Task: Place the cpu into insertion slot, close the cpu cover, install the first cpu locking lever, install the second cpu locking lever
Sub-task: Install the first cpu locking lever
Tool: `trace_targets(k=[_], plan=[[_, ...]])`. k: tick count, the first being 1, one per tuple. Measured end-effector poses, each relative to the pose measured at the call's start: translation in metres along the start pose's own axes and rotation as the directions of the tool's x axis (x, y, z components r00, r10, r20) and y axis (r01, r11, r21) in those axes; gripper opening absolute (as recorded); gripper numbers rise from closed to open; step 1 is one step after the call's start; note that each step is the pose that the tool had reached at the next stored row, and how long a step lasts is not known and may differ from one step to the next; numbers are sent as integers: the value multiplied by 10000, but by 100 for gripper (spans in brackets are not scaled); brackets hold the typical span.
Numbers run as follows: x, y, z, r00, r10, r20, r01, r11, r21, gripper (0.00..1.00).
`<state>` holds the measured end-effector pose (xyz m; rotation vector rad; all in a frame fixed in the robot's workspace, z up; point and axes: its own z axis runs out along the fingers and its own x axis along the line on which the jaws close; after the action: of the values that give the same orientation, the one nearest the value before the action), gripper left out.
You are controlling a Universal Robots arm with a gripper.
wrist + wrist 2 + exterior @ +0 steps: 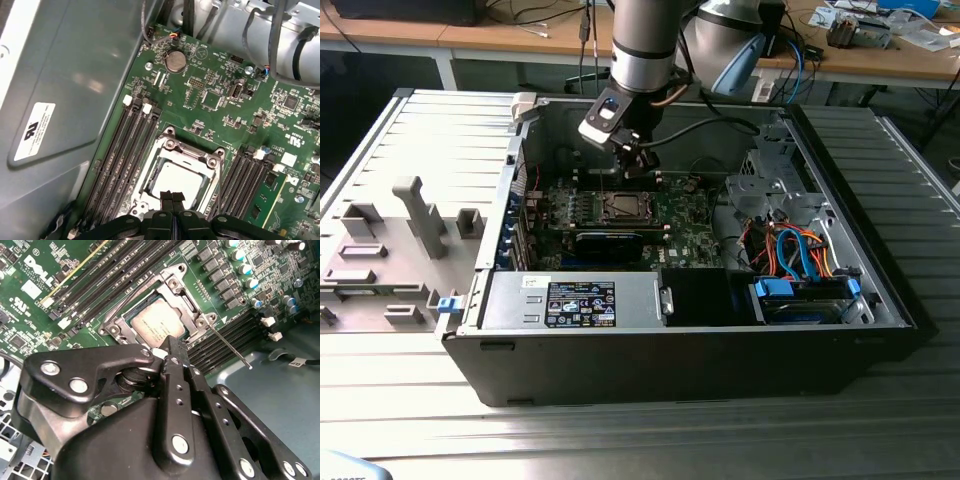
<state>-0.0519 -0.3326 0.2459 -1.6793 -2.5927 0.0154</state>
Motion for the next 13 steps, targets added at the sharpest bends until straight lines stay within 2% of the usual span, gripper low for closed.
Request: trace_targets(k=[7, 13], plan=[[0, 0, 0, 9987, -509, 18, 509, 9987, 20, 11], [0, 0, 0, 9958, -913, 32, 913, 9958, 37, 11]])
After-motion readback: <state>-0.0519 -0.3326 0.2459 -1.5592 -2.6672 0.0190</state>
